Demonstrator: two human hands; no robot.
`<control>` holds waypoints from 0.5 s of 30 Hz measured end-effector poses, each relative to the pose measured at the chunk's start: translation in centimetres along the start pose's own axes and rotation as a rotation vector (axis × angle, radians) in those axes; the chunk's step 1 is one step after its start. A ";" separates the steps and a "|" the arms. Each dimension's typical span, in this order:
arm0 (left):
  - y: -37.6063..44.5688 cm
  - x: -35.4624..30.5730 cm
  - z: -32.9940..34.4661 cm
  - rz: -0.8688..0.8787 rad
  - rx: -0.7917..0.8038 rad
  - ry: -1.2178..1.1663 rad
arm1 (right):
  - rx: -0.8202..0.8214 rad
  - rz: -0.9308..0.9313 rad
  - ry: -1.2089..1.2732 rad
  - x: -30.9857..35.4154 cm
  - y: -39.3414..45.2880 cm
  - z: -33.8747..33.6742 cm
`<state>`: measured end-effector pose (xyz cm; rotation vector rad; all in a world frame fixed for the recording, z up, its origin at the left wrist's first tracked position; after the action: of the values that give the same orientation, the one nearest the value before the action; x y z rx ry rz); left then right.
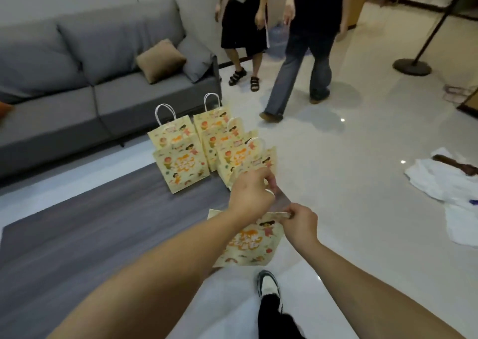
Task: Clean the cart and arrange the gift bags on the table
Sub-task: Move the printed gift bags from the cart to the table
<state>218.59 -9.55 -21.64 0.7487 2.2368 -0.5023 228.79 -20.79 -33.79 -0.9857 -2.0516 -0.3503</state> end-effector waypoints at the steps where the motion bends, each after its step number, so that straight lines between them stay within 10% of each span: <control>1: 1.1 0.9 -0.1 -0.044 -0.017 0.002 | 0.029 -0.026 -0.018 -0.1 1.4 1.1; 15: 15.9 3.4 7.0 -0.332 0.012 -0.024 | 0.109 -0.027 -0.082 -4.0 20.3 0.8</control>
<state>230.40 -0.07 -30.92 0.3731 2.3473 -0.6793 244.99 -9.20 -39.24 -0.9200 -2.1361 -0.2128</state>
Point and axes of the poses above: each hand's wrist, its own y-axis towards the middle knuckle, its own z-axis out of the palm, x = y × z, the point moved 6 cm from there along y, towards the middle knuckle, and after that the axes turned 8 degrees about -z, right-handed, at the moved point
